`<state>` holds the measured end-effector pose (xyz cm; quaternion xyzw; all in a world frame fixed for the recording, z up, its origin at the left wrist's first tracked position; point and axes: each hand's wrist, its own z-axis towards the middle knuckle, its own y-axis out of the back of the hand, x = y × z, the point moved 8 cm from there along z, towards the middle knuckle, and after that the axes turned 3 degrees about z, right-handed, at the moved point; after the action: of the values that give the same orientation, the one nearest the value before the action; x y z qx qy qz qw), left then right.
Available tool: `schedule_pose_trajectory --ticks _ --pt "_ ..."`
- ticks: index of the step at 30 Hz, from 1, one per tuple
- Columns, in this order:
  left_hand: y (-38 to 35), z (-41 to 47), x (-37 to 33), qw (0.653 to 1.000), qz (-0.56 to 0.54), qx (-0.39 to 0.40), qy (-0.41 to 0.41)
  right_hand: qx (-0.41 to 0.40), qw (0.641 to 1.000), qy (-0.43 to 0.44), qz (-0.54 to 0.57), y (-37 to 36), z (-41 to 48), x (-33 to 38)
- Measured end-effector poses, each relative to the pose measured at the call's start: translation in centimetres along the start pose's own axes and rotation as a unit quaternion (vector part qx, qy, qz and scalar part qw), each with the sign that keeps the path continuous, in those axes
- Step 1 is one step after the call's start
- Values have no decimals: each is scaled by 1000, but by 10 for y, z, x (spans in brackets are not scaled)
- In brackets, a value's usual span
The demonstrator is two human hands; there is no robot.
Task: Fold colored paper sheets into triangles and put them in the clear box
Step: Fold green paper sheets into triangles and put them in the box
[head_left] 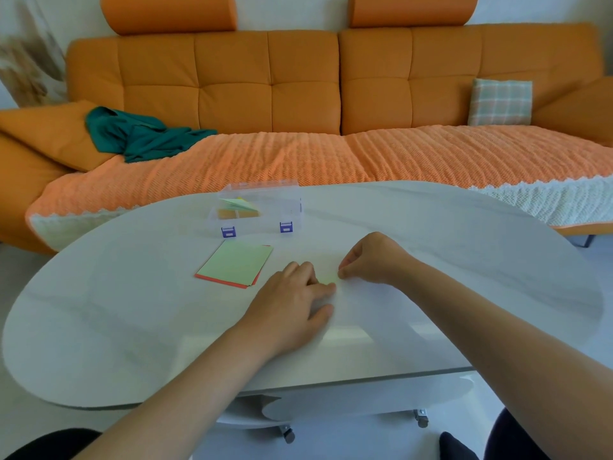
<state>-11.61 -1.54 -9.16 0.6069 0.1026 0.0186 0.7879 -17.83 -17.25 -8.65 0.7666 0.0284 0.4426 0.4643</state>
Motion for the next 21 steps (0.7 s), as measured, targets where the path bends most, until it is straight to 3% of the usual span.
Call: schedule_pose_trajectory --ticks 6,10,15,21 --pt "6 4 3 999 -34 -26 -3 -20 1000 -18 -3 7 13 -7" --pt "4 8 17 994 -99 -16 46 -65 998 -19 -5 16 21 -18" --pt "6 15 37 989 -127 -7 69 -49 997 54 22 17 10 -13" --pt "22 17 34 992 -102 -73 16 6 981 193 7 -4 -11 12"
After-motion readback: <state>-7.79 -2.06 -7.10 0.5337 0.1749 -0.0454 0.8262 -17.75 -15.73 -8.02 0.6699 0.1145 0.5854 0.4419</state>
